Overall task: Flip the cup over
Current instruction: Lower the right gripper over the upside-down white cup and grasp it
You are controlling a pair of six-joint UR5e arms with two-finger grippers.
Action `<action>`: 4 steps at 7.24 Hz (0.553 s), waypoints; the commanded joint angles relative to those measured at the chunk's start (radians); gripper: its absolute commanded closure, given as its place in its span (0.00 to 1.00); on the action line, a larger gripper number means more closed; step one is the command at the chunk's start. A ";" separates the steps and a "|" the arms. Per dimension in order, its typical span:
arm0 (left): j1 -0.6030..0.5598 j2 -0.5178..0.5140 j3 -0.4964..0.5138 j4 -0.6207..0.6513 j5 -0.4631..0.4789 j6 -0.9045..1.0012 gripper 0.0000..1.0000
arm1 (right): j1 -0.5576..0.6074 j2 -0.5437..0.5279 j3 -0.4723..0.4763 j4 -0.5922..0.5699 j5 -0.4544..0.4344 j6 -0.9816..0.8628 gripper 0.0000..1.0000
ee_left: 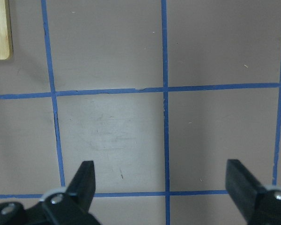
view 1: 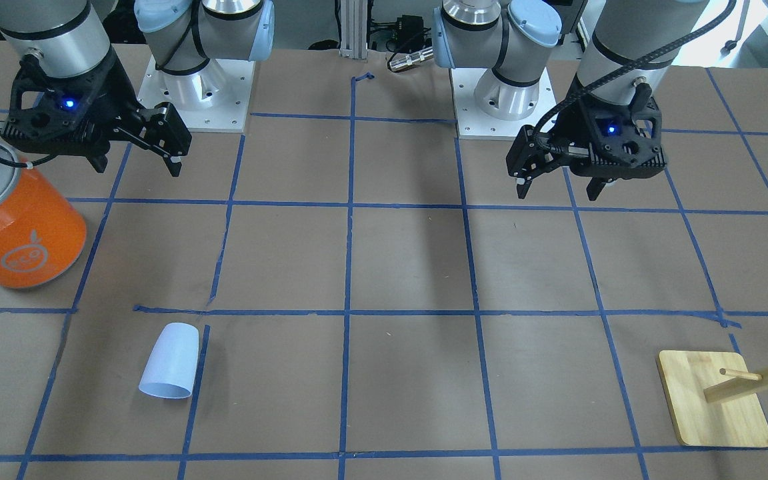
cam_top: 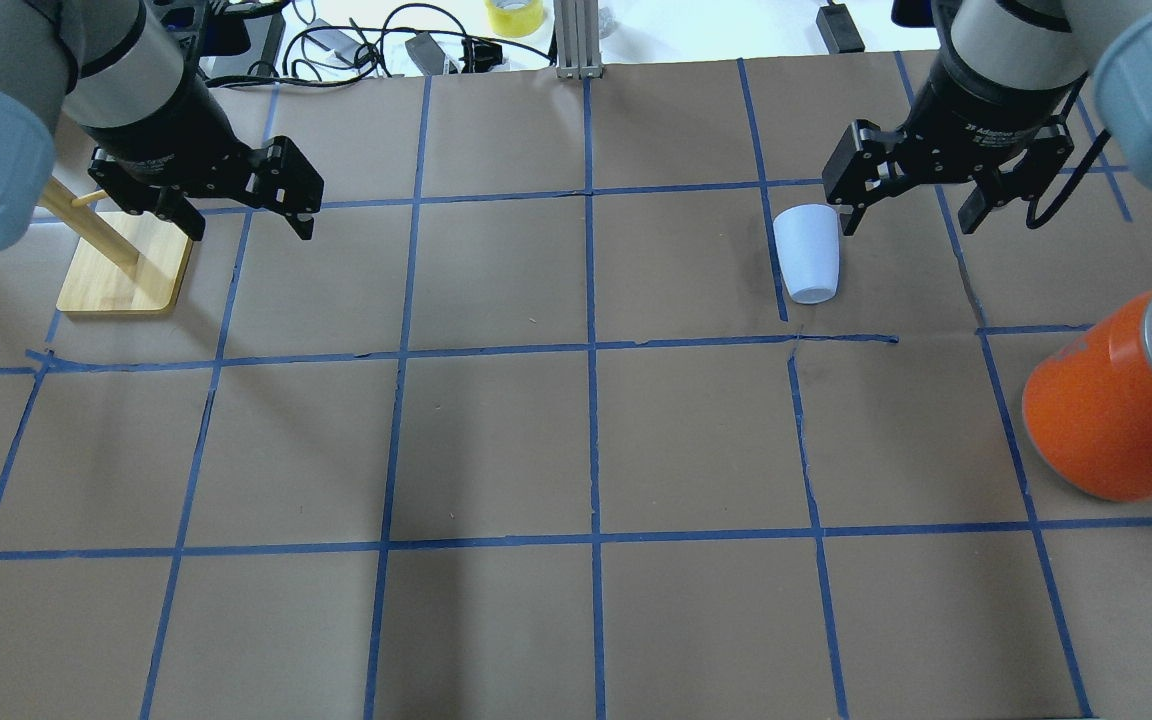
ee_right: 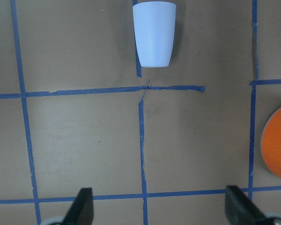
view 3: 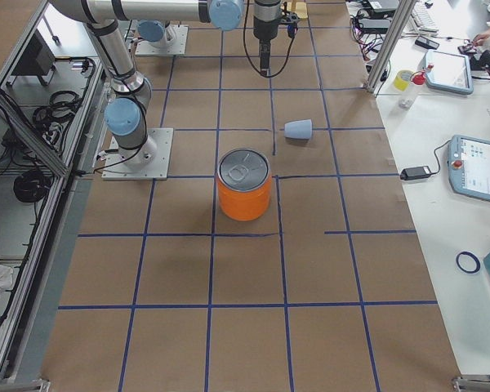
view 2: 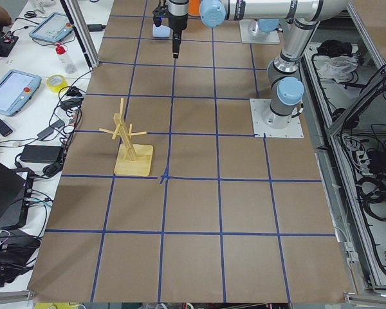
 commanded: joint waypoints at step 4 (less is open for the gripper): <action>0.001 -0.002 -0.003 0.005 0.003 0.013 0.00 | -0.008 0.026 0.004 -0.027 0.001 0.001 0.00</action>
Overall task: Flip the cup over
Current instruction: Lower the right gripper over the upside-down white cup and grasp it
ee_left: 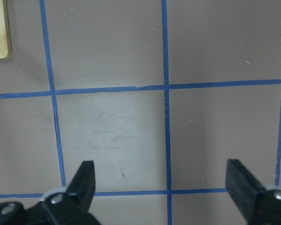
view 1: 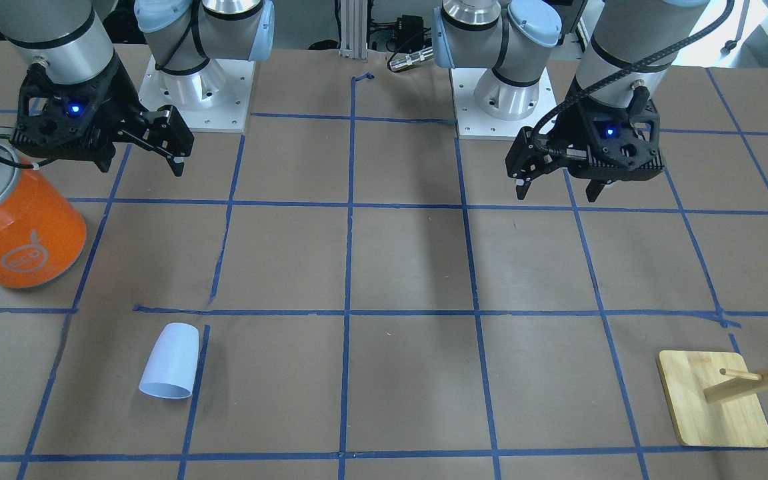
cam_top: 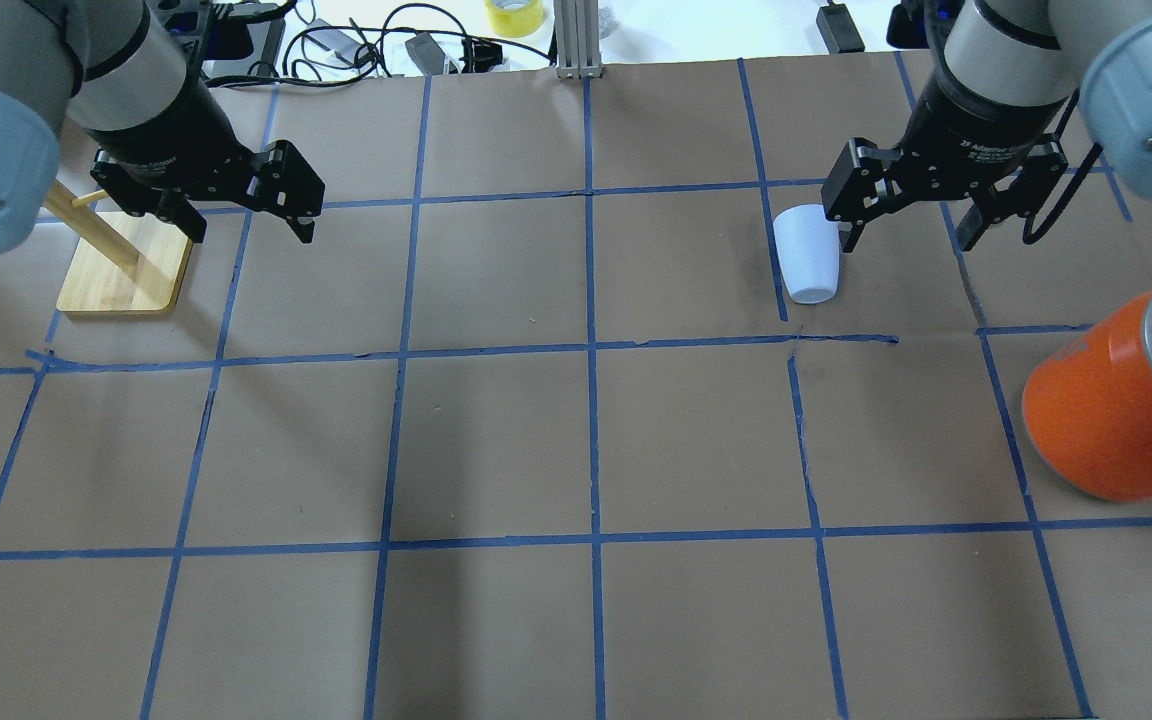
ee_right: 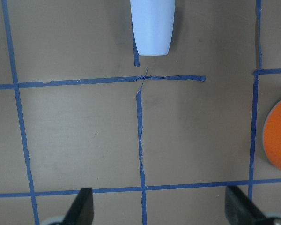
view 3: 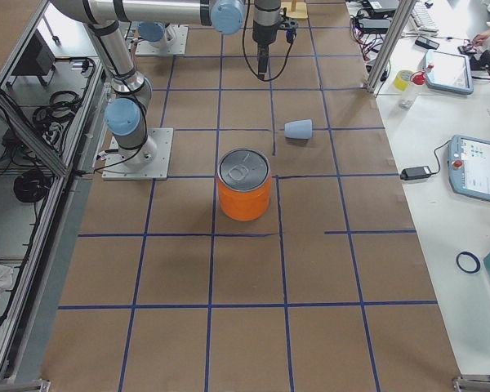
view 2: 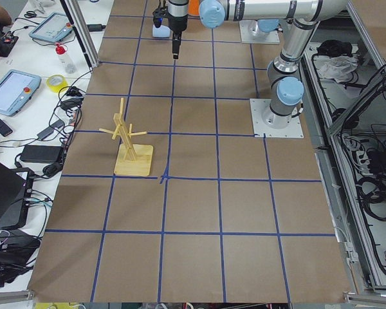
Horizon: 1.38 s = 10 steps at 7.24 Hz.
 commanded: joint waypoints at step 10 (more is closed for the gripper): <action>0.005 0.012 -0.030 0.013 0.023 0.005 0.00 | -0.010 0.582 -0.101 -0.627 -0.021 0.003 0.00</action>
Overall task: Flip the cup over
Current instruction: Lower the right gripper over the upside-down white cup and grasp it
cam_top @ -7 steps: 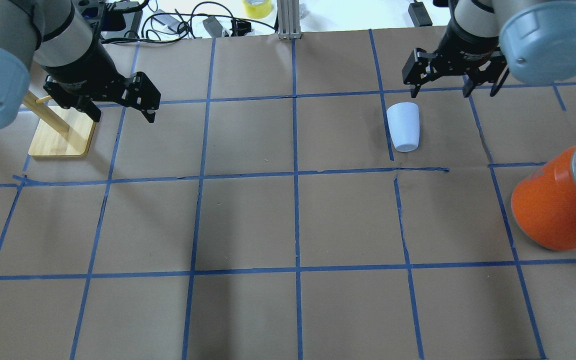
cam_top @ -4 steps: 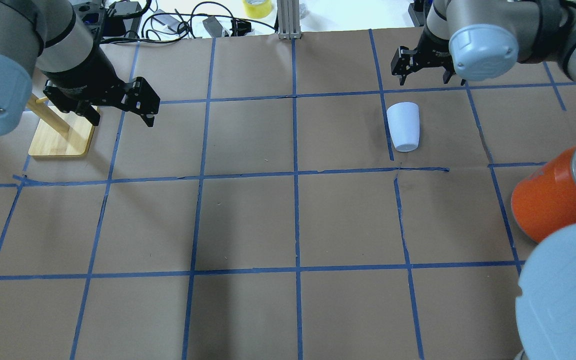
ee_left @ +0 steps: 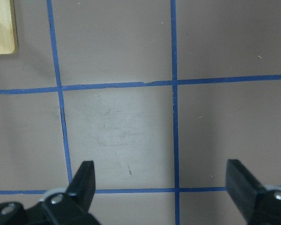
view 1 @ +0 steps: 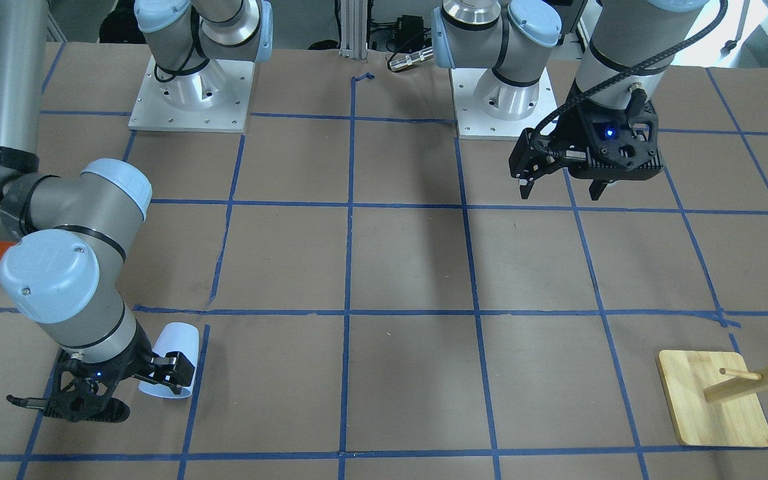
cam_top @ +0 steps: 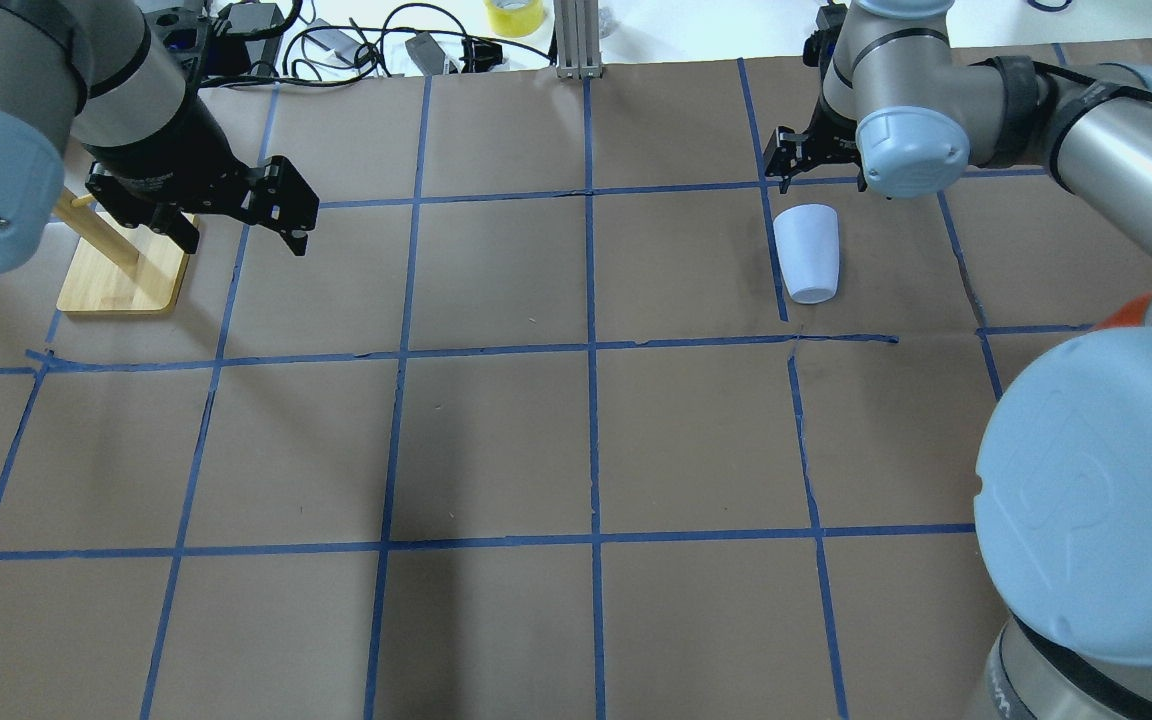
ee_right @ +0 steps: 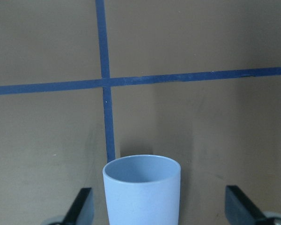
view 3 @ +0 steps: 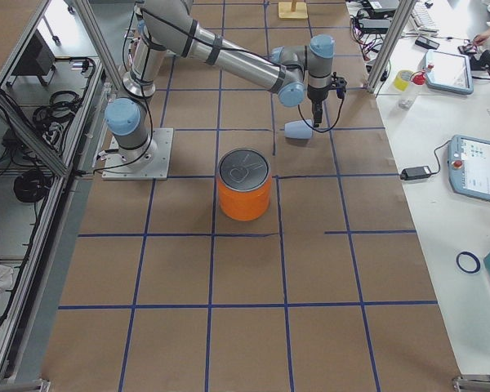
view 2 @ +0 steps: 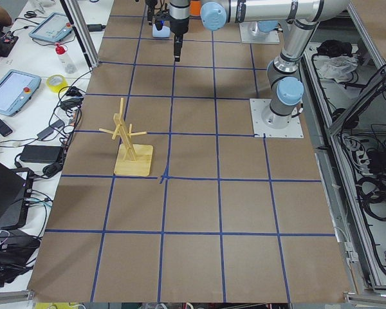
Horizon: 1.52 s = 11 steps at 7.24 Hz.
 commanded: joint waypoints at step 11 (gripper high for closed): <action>0.008 0.000 -0.002 0.008 -0.020 0.002 0.00 | 0.002 0.034 0.070 -0.023 0.009 -0.046 0.01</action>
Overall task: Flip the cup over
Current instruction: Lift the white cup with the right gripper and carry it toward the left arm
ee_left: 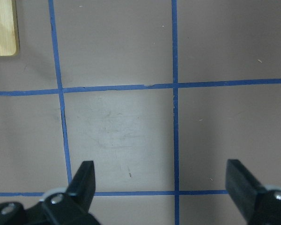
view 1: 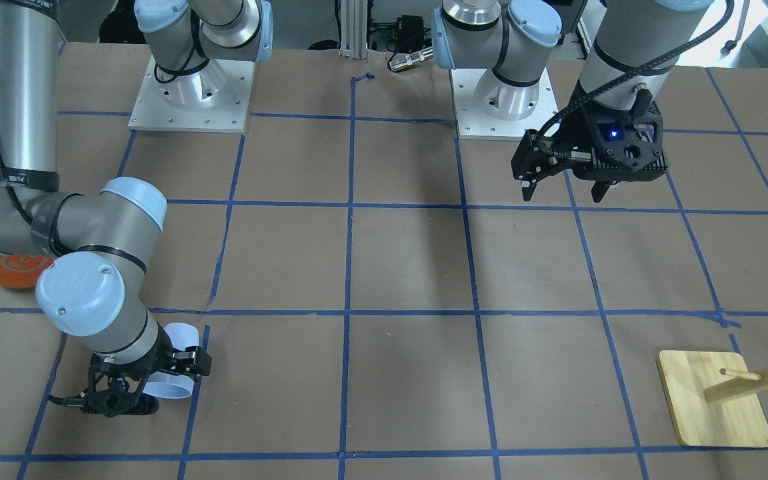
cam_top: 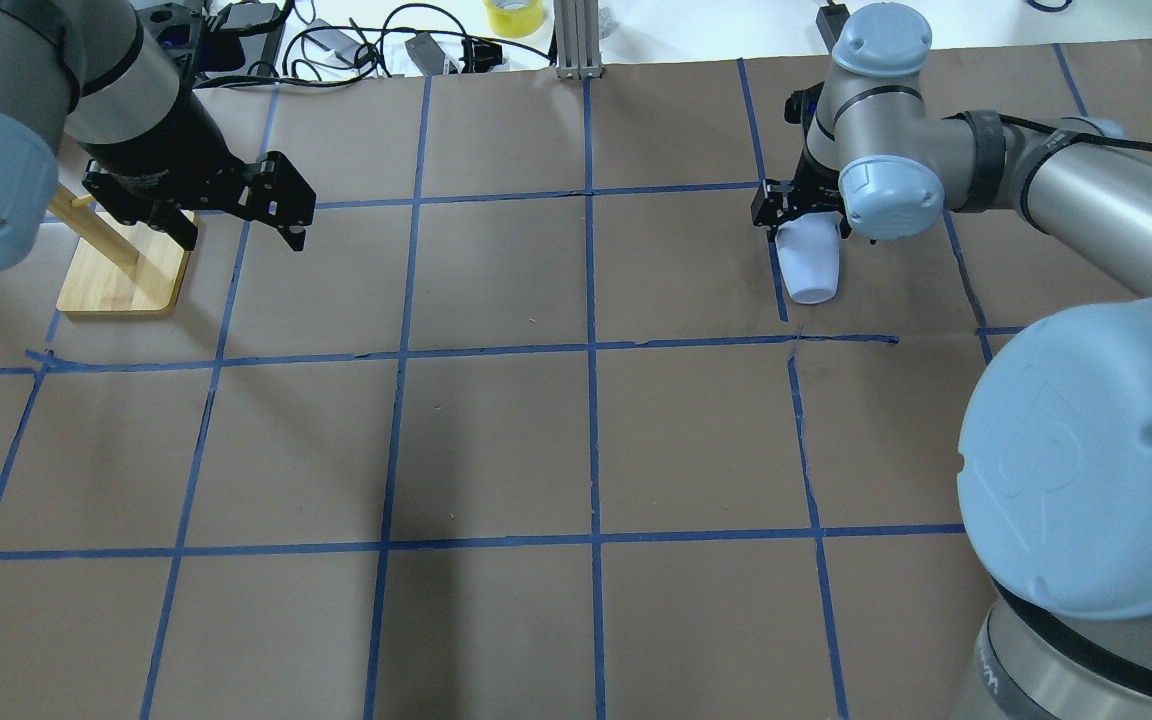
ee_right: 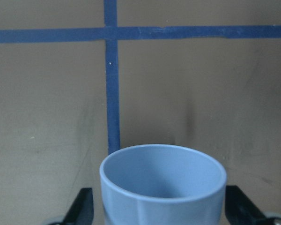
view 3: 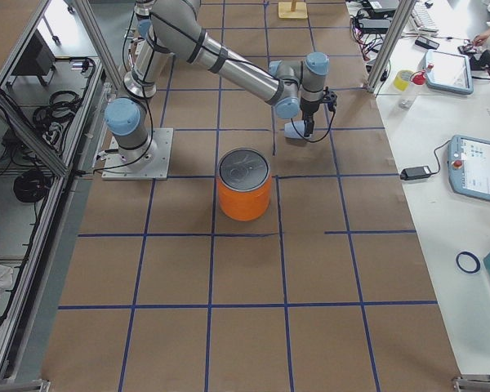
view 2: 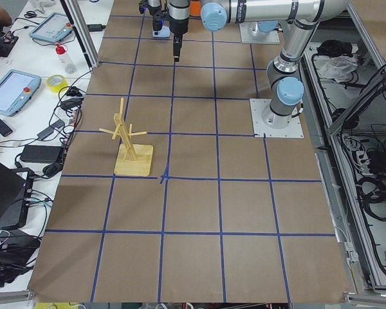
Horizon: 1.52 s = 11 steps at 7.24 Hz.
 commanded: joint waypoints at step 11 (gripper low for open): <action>0.055 -0.003 -0.003 0.052 0.054 0.002 0.00 | 0.164 -0.114 -0.007 0.014 0.062 -0.038 1.00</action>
